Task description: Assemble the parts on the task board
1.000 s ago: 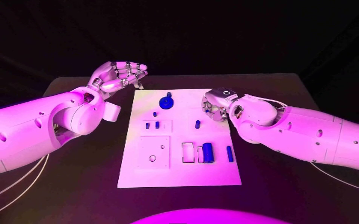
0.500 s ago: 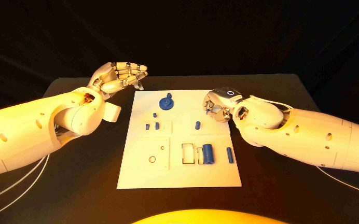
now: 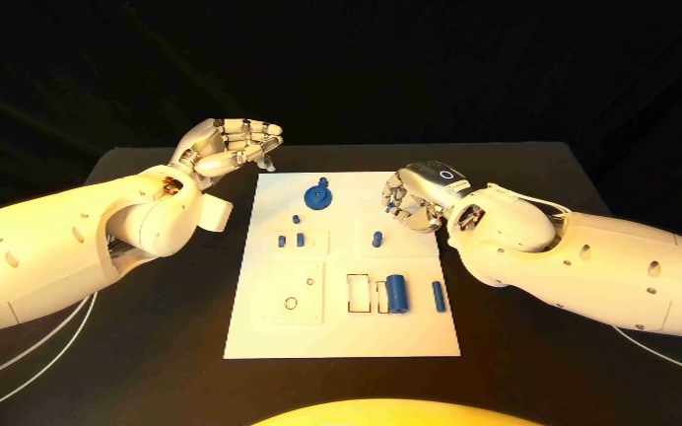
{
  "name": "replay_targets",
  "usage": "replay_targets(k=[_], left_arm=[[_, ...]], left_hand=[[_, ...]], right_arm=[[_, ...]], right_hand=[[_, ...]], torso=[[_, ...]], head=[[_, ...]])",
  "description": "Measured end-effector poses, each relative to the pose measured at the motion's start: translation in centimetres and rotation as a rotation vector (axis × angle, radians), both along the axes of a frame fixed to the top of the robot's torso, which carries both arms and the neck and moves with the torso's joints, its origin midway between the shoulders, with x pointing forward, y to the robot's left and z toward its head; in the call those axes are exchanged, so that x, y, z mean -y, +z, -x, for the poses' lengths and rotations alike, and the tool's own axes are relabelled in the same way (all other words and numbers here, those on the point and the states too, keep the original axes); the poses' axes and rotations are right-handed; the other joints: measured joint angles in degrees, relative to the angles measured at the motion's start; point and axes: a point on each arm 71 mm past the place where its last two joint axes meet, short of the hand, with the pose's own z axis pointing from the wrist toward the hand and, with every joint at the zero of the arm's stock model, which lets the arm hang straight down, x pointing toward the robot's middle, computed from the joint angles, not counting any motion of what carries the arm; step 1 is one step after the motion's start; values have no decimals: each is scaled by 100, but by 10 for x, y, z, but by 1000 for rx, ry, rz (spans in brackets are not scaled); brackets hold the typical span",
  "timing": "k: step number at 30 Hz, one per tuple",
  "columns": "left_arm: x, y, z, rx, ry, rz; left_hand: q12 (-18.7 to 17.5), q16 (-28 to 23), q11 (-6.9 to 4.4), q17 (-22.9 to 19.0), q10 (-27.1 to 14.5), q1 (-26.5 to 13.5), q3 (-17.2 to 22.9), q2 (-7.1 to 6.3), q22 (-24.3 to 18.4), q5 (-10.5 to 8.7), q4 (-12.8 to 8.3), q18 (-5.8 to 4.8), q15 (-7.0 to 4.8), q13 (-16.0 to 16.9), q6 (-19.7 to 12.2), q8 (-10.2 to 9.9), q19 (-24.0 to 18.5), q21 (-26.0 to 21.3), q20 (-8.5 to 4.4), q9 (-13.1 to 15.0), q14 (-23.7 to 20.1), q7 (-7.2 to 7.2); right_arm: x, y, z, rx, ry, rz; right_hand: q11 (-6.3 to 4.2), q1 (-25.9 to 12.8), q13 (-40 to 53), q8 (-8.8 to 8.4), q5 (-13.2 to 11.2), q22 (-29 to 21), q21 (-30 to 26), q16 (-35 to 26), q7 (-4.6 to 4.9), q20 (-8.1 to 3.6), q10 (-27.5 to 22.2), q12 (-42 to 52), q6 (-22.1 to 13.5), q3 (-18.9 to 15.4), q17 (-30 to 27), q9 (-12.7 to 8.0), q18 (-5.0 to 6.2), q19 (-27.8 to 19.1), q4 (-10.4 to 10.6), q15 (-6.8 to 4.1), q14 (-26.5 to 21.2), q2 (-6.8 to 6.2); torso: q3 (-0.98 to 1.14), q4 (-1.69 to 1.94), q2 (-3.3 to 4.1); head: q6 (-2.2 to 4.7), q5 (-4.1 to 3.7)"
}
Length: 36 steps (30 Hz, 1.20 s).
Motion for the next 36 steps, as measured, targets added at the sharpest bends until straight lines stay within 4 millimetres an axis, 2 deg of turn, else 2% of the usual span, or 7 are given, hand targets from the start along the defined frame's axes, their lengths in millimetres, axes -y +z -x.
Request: replay_targets(k=[7, 13, 21, 26, 31, 36], left_arm=[[1, 0, 0, 0, -2, 1], [3, 0, 0, -1, -5, 2], [8, -1, -1, -4, -10, 7], [11, -1, -2, -6, -14, 10], [16, -2, -3, -9, -20, 14], [20, -3, -4, -11, -26, 17]], left_hand=[[0, 0, 0, 0, 0, 0, 0, 0, 1, 0, 0, 0, 0, 0, 0, 0, 0, 0, 0, 0, 0, 0], [0, -22, 0, 1, 0, 0, 0, 0, 1, 0, 0, 0, 0, 0, 0, 0, 0, 0, 0, 0, 0, 0], [0, -22, 0, -6, 1, 0, 15, 0, 7, 0, -15, 0, 0, -2, 0, 1, 0, 0, 0, 0, 0, 0], [0, -22, -1, -6, 1, 0, 15, 0, 6, 0, -15, 0, 0, -4, 0, 1, 0, 0, 0, 0, 0, 0], [1, -22, -1, -6, 1, 0, 15, 0, 6, 0, -15, 0, 0, -4, 0, 1, 0, 0, 0, 0, 0, 0], [1, -22, -1, -6, 1, 0, 15, 0, 6, 0, -15, 0, 0, -4, 0, 1, 0, 0, 0, 0, 0, 0]], right_arm=[[-25, 4, 19, -9, 75, -77], [-59, 1, 37, -36, 160, -133], [-97, -19, 56, -103, 245, -180], [-109, -29, 61, -130, 266, -181], [-113, -36, 60, -145, 268, -165], [-117, -42, 62, -161, 272, -148]], right_hand=[[0, 0, 1, -1, -1, 5, 0, 0, -1, 0, 0, -3, -1, 0, 6, -3, 0, 0, 0, 1, 0, 0], [0, -15, 0, -5, -2, 5, 0, -1, -9, 0, 0, -6, -10, 16, 6, 6, 0, 0, -16, 1, 0, -15], [0, -30, 0, -6, -5, -11, 0, -2, -10, 0, 0, -18, -10, 33, -11, 7, 0, 0, -33, 1, 0, -30], [-1, -30, -2, -11, -6, -22, 0, -2, -10, 0, 0, -19, -10, 34, -21, 11, 0, 0, -34, 2, 1, -31], [-1, -30, -5, -11, -6, -22, 0, -2, -10, 0, 1, -26, -11, 34, -29, 13, 0, -1, -34, 2, 1, -31], [-1, -28, -8, -21, -16, -22, 0, -2, -11, 0, 1, -27, -12, 34, -29, 12, 0, -1, -34, 2, 1, -29]], torso=[[-2, 4, 3], [-10, -1, 3], [-27, 7, 3], [-35, 8, 4], [-36, 7, 7], [-31, 0, 8]], head=[[4, 125], [-59, 328], [-122, 581], [-176, 732], [-220, 825], [-293, 951]])
